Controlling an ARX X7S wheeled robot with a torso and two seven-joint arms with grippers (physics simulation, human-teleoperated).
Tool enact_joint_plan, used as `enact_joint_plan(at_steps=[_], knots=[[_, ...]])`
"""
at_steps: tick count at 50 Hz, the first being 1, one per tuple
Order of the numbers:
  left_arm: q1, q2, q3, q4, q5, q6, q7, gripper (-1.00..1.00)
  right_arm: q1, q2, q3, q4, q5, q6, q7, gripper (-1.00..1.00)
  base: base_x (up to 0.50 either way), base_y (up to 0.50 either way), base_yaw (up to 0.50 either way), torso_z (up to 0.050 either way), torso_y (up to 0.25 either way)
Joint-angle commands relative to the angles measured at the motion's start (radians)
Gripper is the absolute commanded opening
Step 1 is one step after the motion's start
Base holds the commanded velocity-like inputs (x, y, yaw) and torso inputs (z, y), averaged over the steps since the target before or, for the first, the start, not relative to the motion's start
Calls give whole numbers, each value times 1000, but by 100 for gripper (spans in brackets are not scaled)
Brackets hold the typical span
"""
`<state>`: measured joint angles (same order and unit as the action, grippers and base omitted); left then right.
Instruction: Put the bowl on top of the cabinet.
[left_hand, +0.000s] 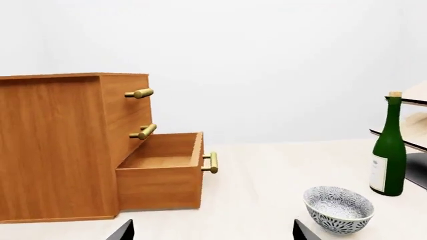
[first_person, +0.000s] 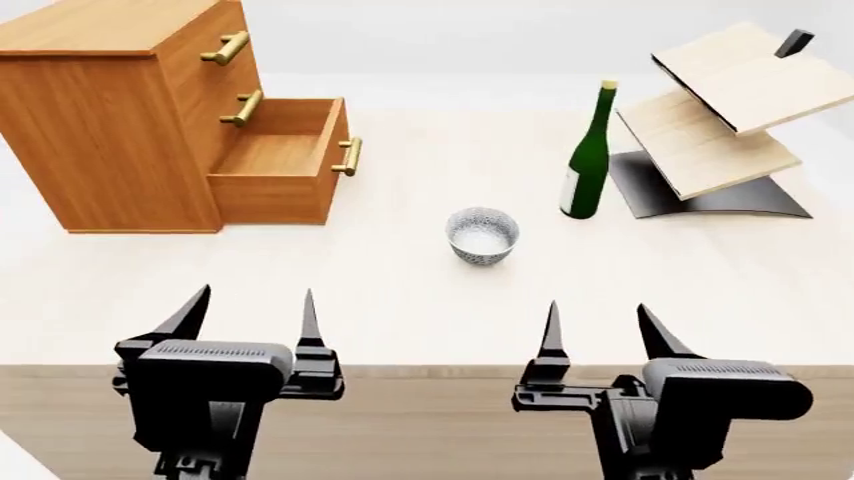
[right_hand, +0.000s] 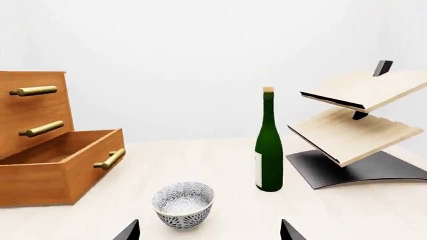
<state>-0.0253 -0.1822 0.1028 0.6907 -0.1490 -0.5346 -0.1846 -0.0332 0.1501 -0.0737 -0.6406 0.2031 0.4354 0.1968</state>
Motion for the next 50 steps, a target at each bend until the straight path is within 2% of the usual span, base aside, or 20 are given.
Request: enact_joint_plan(at_steps=[1, 30, 35, 50], knots=[[-2, -15, -13, 50, -16, -38, -12, 100, -6, 3, 20, -58, 43, 33, 18, 100, 0, 500, 0, 0, 0], [-3, -30, -1, 65, -38, -36, -23, 100, 3, 24, 5, -40, 65, 20, 37, 100, 0, 500, 0, 0, 0], [-2, -33, 12, 59, -29, -28, -28, 100, 0, 32, -14, -44, 62, 14, 31, 100, 0, 19, 0, 0, 0], [-3, -39, 16, 67, -38, -32, -38, 100, 1, 46, -22, -50, 67, -3, 34, 100, 0, 464, 0, 0, 0]])
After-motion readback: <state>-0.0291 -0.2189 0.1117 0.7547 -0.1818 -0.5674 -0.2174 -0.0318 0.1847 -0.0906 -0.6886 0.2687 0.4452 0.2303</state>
